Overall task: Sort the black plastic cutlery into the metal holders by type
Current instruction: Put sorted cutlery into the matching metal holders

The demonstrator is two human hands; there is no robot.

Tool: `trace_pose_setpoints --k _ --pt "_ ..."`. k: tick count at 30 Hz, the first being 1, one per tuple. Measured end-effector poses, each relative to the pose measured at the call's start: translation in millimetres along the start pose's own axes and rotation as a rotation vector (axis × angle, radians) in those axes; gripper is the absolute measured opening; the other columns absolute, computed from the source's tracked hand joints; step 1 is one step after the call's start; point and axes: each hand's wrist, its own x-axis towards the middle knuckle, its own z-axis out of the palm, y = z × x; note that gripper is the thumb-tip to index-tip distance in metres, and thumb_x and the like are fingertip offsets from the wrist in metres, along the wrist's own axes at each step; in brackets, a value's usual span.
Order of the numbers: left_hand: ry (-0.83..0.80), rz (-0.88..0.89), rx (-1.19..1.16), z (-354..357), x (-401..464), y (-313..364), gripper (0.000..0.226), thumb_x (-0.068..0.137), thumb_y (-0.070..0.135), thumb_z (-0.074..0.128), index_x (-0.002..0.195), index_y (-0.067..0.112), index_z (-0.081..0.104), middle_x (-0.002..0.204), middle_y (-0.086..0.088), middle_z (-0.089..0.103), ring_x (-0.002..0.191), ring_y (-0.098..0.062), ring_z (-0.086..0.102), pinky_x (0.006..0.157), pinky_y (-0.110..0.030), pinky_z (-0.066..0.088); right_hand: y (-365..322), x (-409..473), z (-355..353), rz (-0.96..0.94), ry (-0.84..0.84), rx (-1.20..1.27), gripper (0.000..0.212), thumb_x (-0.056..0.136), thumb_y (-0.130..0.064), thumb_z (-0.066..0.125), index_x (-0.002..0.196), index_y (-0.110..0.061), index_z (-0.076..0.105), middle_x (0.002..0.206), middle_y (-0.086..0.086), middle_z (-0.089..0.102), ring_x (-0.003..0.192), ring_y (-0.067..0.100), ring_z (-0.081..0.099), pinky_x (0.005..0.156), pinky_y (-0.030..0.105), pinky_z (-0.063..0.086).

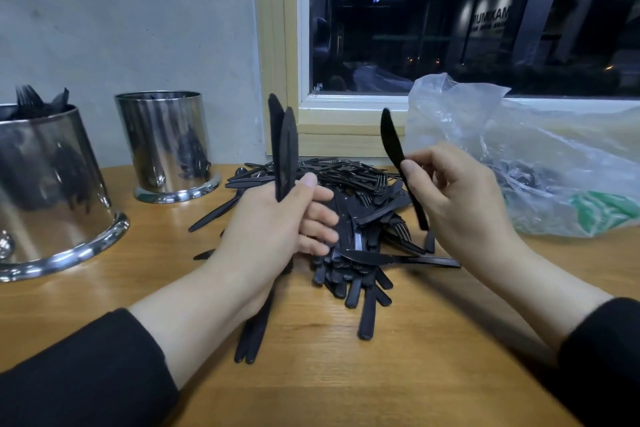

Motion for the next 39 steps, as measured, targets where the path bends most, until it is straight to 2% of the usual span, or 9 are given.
trace_pose_setpoints --k 4,8,13,16,19,24,30,35,39 --pt "-0.093 0.046 0.038 8 -5 -1 0.028 0.108 0.032 0.048 0.115 0.018 0.070 0.100 -0.004 0.080 0.096 -0.016 0.077 0.087 -0.035 0.062 -37 -11 1 0.130 -0.121 0.383 0.009 0.095 -0.018 0.067 0.087 -0.017 0.073 0.076 -0.001 0.071 0.070 0.018 0.064 0.067 0.028 0.052" --pt "-0.220 0.059 0.113 14 -14 1 0.034 0.109 0.030 0.044 0.101 0.008 0.069 0.081 -0.005 0.076 0.075 -0.022 0.074 0.069 -0.029 0.059 -50 -17 5 0.131 -0.277 0.491 0.011 0.096 -0.016 0.066 0.088 -0.015 0.073 0.070 0.005 0.070 0.065 0.020 0.066 0.066 0.030 0.054" --pt "-0.095 0.021 0.048 8 -10 3 0.023 0.106 0.035 0.051 0.108 0.017 0.066 0.062 0.002 0.040 0.050 -0.013 0.037 0.047 -0.028 0.037 -21 -3 -9 0.090 -0.454 0.140 0.018 0.094 -0.041 0.063 0.091 -0.028 0.074 0.076 -0.013 0.070 0.068 0.005 0.061 0.065 0.024 0.047" --pt "-0.028 0.013 0.011 4 -7 2 0.023 0.104 0.035 0.057 0.091 0.016 0.054 0.062 0.003 0.041 0.047 -0.015 0.038 0.043 -0.027 0.038 -2 1 -20 0.063 -0.810 -0.162 0.020 0.090 -0.050 0.064 0.098 -0.034 0.074 0.087 -0.016 0.069 0.080 0.002 0.062 0.072 0.024 0.050" --pt "0.002 0.000 0.010 2 -5 -1 0.020 0.104 0.036 0.057 0.099 0.017 0.061 0.062 0.005 0.040 0.047 -0.013 0.035 0.042 -0.026 0.035 6 -2 -18 0.054 -0.950 -0.263 0.018 0.089 -0.051 0.068 0.099 -0.036 0.072 0.090 -0.019 0.065 0.085 0.000 0.059 0.077 0.025 0.049" --pt "0.030 -0.028 -0.012 1 -3 -2 0.026 0.100 0.039 0.063 0.090 0.014 0.061 0.057 0.009 0.035 0.047 -0.010 0.027 0.041 -0.023 0.026 2 -2 -15 0.040 -0.928 -0.231 0.014 0.089 -0.042 0.072 0.083 -0.031 0.066 0.076 -0.014 0.065 0.069 -0.001 0.056 0.062 0.016 0.042" --pt "0.052 0.025 -0.038 5 -5 -3 0.033 0.096 0.037 0.068 0.081 0.008 0.059 0.056 0.006 0.033 0.049 -0.012 0.028 0.044 -0.025 0.026 -15 2 -29 0.166 -0.505 0.206 0.027 0.095 -0.037 0.065 0.073 -0.021 0.066 0.063 0.001 0.061 0.056 0.019 0.051 0.056 0.023 0.042" --pt "-0.046 0.078 0.068 11 -10 -6 0.017 0.092 0.035 0.073 0.080 0.024 0.076 0.058 0.005 0.035 0.052 -0.013 0.031 0.050 -0.030 0.030 -31 -5 -19 0.170 -0.525 0.436 0.029 0.096 -0.028 0.065 0.075 -0.009 0.071 0.067 -0.004 0.070 0.061 0.006 0.056 0.066 0.015 0.043" --pt "-0.118 0.113 0.160 12 -12 -5 0.021 0.091 0.035 0.073 0.084 0.016 0.078 0.057 0.006 0.045 0.057 -0.017 0.036 0.054 -0.034 0.031 -34 -6 -19 0.193 -0.515 0.547 0.028 0.096 -0.025 0.063 0.081 -0.004 0.074 0.066 -0.008 0.069 0.064 0.012 0.055 0.064 0.017 0.044"
